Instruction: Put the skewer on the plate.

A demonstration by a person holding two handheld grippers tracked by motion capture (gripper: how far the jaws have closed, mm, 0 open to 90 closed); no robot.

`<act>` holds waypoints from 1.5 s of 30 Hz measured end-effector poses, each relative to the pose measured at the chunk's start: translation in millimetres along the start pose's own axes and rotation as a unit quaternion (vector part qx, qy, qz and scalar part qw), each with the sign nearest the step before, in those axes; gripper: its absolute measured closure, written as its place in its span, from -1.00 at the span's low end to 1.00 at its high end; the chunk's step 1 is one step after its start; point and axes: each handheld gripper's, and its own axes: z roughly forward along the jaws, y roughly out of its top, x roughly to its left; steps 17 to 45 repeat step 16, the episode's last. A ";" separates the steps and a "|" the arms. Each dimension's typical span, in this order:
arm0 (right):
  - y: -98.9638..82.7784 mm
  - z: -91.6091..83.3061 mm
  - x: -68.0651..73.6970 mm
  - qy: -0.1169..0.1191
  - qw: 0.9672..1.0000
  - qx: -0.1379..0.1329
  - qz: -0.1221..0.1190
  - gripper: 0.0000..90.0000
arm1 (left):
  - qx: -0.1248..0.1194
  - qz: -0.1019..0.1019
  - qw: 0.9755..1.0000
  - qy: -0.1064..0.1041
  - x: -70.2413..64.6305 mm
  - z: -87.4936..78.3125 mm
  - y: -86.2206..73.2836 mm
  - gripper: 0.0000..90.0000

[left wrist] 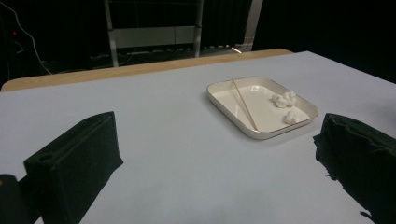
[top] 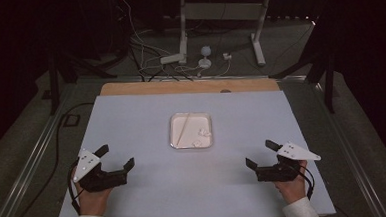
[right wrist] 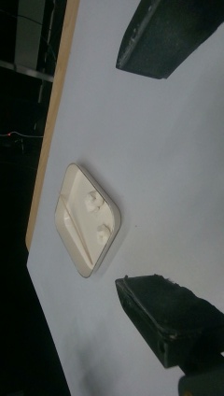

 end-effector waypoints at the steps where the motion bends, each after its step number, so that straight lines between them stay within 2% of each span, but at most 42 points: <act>1: -0.4 -0.2 -0.3 -0.001 1.000 0.000 -0.001 -1.00 | -0.001 0.003 1.000 0.002 0.4 -0.9 0.1 -0.99; 6: -2.4 -2.0 -3.5 -0.004 1.000 -0.002 0.000 -1.00 | -0.005 0.005 1.000 0.008 2.8 -4.1 0.6 -0.99; 14: -4.8 -4.8 -5.4 -0.008 1.000 0.000 0.003 -1.00 | -0.007 -0.004 1.000 0.015 6.3 -6.4 -1.7 -0.99; 45: -5.3 -5.9 -5.9 -0.008 1.000 -0.001 0.005 -1.00 | -0.007 -0.006 1.000 0.015 7.2 -6.2 -2.0 -0.99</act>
